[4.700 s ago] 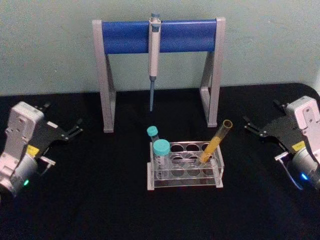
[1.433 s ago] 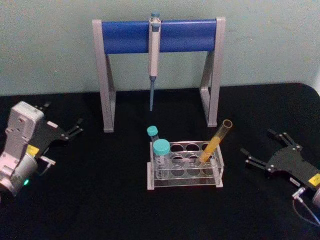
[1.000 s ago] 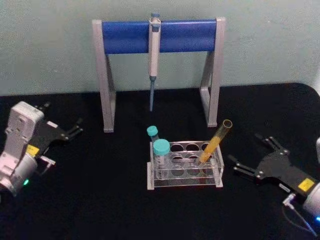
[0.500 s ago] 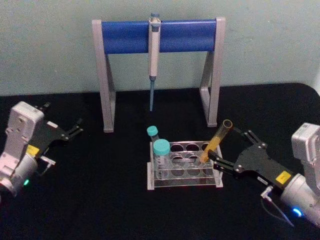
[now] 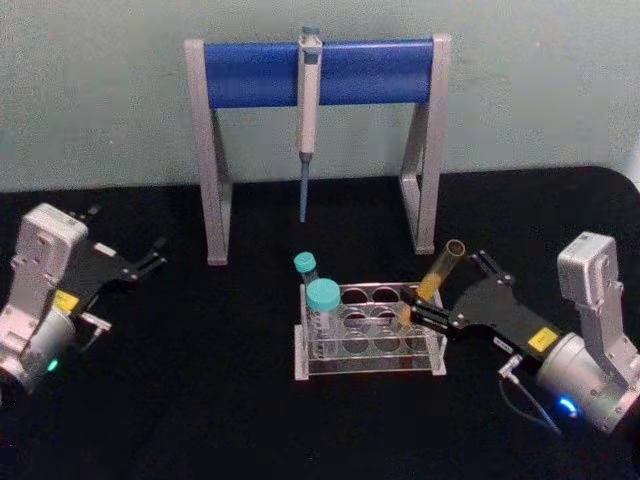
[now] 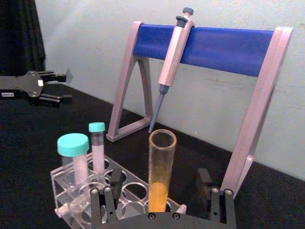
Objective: Pick up the test tube from the test tube rack, shake it, then place it back into the test tube rack.
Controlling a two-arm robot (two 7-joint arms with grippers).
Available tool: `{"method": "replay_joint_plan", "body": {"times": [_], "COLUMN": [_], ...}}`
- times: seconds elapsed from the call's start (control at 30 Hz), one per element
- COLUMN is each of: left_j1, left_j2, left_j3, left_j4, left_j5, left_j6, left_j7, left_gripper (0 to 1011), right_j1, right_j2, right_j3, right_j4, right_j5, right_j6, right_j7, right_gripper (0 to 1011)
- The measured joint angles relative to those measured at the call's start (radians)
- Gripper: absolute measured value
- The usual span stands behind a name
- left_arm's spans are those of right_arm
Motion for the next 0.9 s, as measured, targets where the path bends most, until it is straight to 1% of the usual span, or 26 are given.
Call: {"method": "replay_joint_plan", "body": {"times": [0.37,0.7,0.9], "left_j1": [0.0,0.0,0.0], "left_j2": [0.0,0.0,0.0], "left_j3": [0.0,0.0,0.0], "left_j4": [0.0,0.0,0.0], "left_j5": [0.0,0.0,0.0], "left_j6": [0.0,0.0,0.0], "left_j7": [0.0,0.0,0.0], "left_gripper": [1002,1002,1001], "right_j1": [0.033,0.046,0.045], "right_j2": [-0.039,-0.05,-0.049], "right_j3": [0.019,0.022,0.022], "right_j4": [0.048,0.064,0.064], "right_j5": [-0.016,-0.016,-0.015], "right_j6": [0.005,0.006,0.006], "right_j7": [0.021,0.055,0.054], "right_gripper": [1000,1000,1000]}}
